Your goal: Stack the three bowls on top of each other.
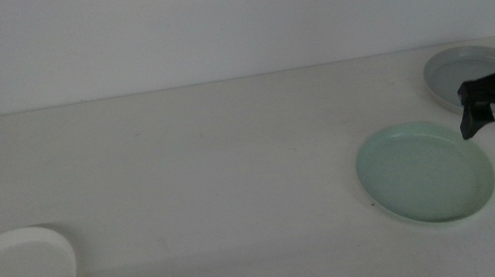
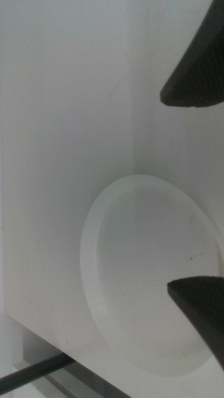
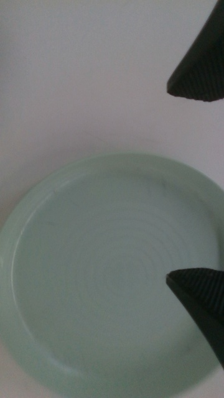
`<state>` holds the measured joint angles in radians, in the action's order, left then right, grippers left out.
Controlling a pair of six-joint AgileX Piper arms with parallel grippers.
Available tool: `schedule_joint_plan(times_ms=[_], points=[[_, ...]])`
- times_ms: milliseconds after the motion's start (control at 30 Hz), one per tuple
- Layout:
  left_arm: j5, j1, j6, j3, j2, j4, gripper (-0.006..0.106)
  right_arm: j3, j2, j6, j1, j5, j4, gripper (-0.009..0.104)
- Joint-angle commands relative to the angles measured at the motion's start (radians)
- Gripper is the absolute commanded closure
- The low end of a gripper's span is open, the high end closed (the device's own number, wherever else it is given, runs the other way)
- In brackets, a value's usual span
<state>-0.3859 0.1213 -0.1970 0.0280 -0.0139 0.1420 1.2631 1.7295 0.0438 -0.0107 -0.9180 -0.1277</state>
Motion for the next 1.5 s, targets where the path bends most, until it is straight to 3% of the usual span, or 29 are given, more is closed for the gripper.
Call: schedule_joint_plan(times_ms=[0,533,633,767,1033,1467], points=[[0.076,-0.001,-0.01,-0.004,-0.013,0.004,-0.005,0.033,0.001,-0.001,-0.018,0.049,0.0,0.003],[0.076,-0.001,-0.01,-0.004,-0.013,0.004,-0.005,0.032,0.188,-0.004,-0.024,0.15,-0.007,0.041],[0.076,-0.001,-0.01,-0.004,-0.013,0.004,-0.005,0.032,0.189,-0.004,-0.024,0.153,-0.008,0.059],[0.076,-0.001,-0.01,-0.004,-0.013,0.004,-0.005,0.032,0.186,-0.004,-0.024,0.132,-0.02,0.096],[0.076,-0.001,-0.01,-0.004,-0.013,0.004,-0.005,0.072,0.097,-0.002,0.003,0.024,-0.065,0.096],[0.076,-0.001,-0.01,-0.004,-0.013,0.004,-0.005,0.117,0.036,0.06,0.249,0.032,-0.155,0.095]])
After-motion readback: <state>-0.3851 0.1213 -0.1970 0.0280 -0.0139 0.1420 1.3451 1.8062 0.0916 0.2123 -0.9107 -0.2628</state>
